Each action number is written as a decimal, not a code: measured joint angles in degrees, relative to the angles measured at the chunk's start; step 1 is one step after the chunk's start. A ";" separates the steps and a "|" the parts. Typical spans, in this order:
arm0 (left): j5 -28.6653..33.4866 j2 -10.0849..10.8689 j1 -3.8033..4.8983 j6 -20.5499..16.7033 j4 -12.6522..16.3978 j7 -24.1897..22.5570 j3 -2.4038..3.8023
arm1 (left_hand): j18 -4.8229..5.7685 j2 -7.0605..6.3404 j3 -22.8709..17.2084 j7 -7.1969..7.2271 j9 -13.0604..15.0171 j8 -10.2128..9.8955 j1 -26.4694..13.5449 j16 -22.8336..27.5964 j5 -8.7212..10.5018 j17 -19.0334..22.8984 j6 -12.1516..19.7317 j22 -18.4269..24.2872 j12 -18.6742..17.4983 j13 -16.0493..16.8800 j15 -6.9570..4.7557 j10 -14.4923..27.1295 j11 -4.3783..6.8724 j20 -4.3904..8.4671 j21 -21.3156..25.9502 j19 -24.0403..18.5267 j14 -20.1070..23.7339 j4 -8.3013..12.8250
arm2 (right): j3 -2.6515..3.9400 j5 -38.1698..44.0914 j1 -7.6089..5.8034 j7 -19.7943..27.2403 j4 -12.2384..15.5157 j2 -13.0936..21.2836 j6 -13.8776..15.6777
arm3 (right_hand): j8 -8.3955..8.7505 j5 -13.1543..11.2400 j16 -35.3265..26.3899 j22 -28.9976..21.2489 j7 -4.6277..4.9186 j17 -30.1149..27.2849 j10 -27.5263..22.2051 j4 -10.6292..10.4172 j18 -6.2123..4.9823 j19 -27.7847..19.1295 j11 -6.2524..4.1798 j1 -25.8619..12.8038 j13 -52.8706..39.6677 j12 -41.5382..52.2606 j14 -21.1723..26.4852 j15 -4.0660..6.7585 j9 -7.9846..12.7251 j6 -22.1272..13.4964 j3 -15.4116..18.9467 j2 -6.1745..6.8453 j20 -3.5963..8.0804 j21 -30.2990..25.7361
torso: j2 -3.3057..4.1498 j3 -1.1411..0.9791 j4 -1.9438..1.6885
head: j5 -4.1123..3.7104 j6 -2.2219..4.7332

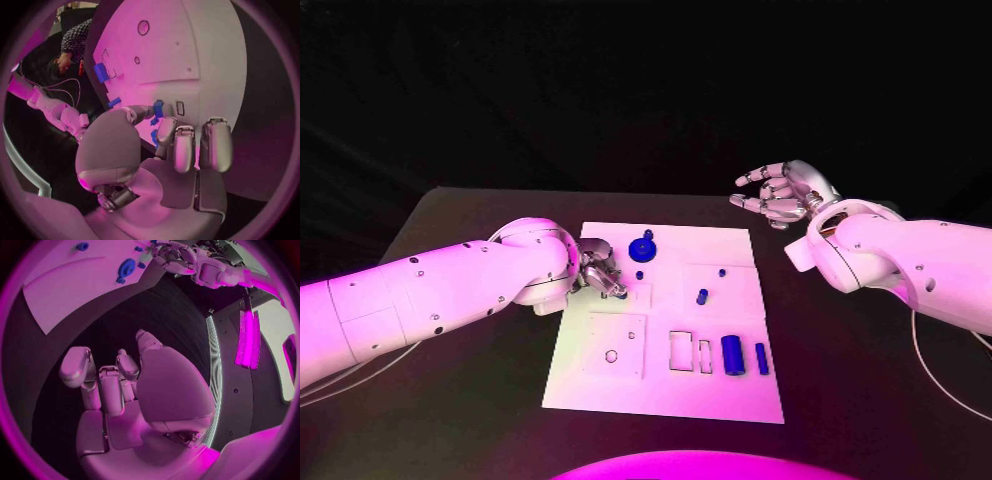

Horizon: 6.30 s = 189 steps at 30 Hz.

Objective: Assemble the parts on the task board

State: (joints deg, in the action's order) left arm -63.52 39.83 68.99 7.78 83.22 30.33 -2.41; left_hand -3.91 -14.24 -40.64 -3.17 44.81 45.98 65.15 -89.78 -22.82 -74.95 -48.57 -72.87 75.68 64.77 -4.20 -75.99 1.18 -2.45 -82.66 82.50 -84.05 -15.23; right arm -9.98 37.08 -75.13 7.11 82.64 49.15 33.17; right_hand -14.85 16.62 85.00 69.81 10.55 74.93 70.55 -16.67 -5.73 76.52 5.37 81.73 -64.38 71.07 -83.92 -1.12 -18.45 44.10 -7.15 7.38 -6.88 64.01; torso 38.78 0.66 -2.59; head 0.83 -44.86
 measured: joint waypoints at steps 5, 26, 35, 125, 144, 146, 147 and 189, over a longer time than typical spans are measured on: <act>0.11 -0.18 -0.01 0.10 -0.17 0.02 -0.01 | -0.01 0.37 0.65 0.52 0.06 0.00 -0.67 0.00 0.50 0.00 -0.52 -0.18 0.37 0.91 0.00 -0.82 0.25 0.22 0.00 0.22 0.00 0.65 | 0.00 0.01 0.00 -0.03 0.00 0.01 0.03 | 0.00 0.00 0.00 0.00 0.00 0.00 0.00 0.00 0.00 0.00 0.00 0.00 0.00 0.00 0.00 0.00 0.00 0.00 0.00 0.00 0.00 0.00 | 0.00 0.01 0.00 | -0.06 -0.08; 0.75 -1.09 0.06 0.38 -1.17 0.22 0.03 | 0.00 1.06 -1.52 0.83 -0.14 -0.78 -3.30 0.00 1.47 0.01 -1.68 -0.30 0.59 1.48 -0.82 -1.34 0.75 0.84 0.00 0.41 0.00 5.50 | 0.00 0.04 0.01 -0.12 0.08 0.13 0.10 | 0.00 0.00 0.00 -0.02 0.00 -0.01 0.00 0.16 0.00 0.00 0.00 -0.30 0.00 0.00 0.00 0.00 0.00 0.00 -0.16 -0.30 0.00 0.00 | 0.00 0.02 -0.01 | -0.02 -0.13; 0.95 -1.33 0.07 0.39 -1.44 0.41 0.01 | 0.00 1.43 -0.45 1.06 -0.33 -1.17 -3.99 0.00 1.79 0.02 -1.82 -0.29 0.59 1.61 -0.82 -1.34 0.75 0.83 0.00 0.41 0.00 6.65 | 0.00 0.05 0.01 -0.13 0.10 0.14 0.12 | 0.00 0.00 0.00 -0.02 0.00 -0.02 0.00 0.16 0.00 0.00 0.00 -0.30 0.00 0.00 0.00 0.00 0.00 0.00 -0.16 -0.30 0.00 0.00 | 0.01 0.02 0.02 | -0.12 -0.18; 6.17 -4.89 3.91 -1.35 -15.30 -1.59 4.65 | -0.01 4.32 23.26 -1.74 -4.17 -10.10 -3.78 0.61 12.84 0.04 1.38 0.47 -4.01 -4.23 0.64 3.52 -1.39 -0.02 0.66 0.01 0.01 -1.60 | -0.01 0.04 0.24 -0.01 -0.41 -0.22 0.16 | -0.66 0.00 -0.22 -0.21 0.00 -0.02 0.01 0.16 0.00 0.00 0.01 -3.02 0.77 -0.35 0.00 0.00 0.21 0.00 -0.16 -0.29 0.00 -0.47 | 0.07 0.03 0.02 | -0.07 1.10; 2.52 -10.12 4.06 2.22 -24.99 -2.58 3.80 | -0.01 4.32 23.73 -1.94 -4.60 -10.64 -3.78 0.61 12.84 0.04 1.58 0.47 -4.28 -4.74 1.04 3.93 -1.79 -0.43 0.66 0.01 0.01 -1.45 | -0.01 0.05 0.25 -0.03 -0.64 -0.68 0.16 | -0.66 0.00 -0.22 -0.20 0.00 -0.02 0.01 0.16 0.00 0.00 0.01 -3.02 0.76 -0.35 0.00 0.00 0.20 0.00 -0.16 -0.29 0.00 -0.47 | 0.15 0.05 0.10 | 0.15 0.75; 2.38 -10.43 4.05 2.69 -25.45 -2.67 3.71 | -0.01 4.32 23.73 -1.94 -4.60 -10.64 -3.78 0.61 12.84 0.04 1.58 0.47 -4.28 -4.84 1.04 3.92 -1.79 -0.43 0.66 0.01 0.01 -1.45 | -0.01 0.05 0.25 -0.03 -0.64 -0.74 0.16 | -0.66 0.00 -0.22 -0.20 0.00 -0.02 0.01 0.16 0.00 0.00 0.01 -3.02 0.76 -0.35 0.00 0.00 0.20 0.00 -0.16 -0.29 0.00 -0.47 | 0.16 0.05 0.11 | 0.12 0.74; 2.33 -10.52 4.04 2.88 -25.61 -2.71 3.68 | -0.01 4.32 23.73 -1.94 -4.60 -10.64 -3.78 0.61 12.84 0.04 1.58 0.47 -4.28 -4.84 1.04 3.92 -1.79 -0.43 0.66 0.00 0.01 -1.45 | -0.01 0.05 0.25 -0.03 -0.64 -0.77 0.16 | -0.66 0.00 -0.22 -0.20 0.00 -0.02 0.01 0.16 0.00 0.00 0.01 -3.02 0.76 -0.35 0.00 0.00 0.20 0.00 -0.16 -0.29 0.00 -0.47 | 0.16 0.05 0.11 | 0.12 0.74; 2.83 -12.06 3.95 8.48 -27.65 -3.49 2.54 | 0.00 6.21 24.36 -2.09 -6.16 -11.82 0.06 0.61 12.84 0.04 0.17 0.50 -4.51 -4.76 1.24 4.13 -1.99 -0.95 0.66 -0.27 0.21 -1.44 | 0.00 0.04 0.24 -0.07 -0.62 -0.97 0.16 | -0.90 0.00 -0.22 -0.20 -0.21 0.00 0.01 0.15 0.00 0.00 0.01 -3.32 0.83 -0.35 0.00 0.00 0.24 -0.21 -0.16 -0.60 0.00 -0.47 | 0.08 0.08 0.02 | 0.05 0.59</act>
State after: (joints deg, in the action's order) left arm -60.69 27.77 72.94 16.26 55.57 26.83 0.12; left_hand -3.91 -8.03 -16.29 -5.26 38.65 34.16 65.21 -89.17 -9.98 -74.91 -48.40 -72.37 71.17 60.01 -2.96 -71.87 -0.82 -3.40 -82.00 82.23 -83.83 -16.67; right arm -9.98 37.13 -74.89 7.04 82.03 48.18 33.33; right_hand -15.75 16.62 84.78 69.62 10.34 74.93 70.56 -16.52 -5.72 76.53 5.38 78.41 -63.55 70.72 -83.92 -1.12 -18.21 43.89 -7.30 6.78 -6.88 63.54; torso 38.86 0.74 -2.57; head 0.88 -44.27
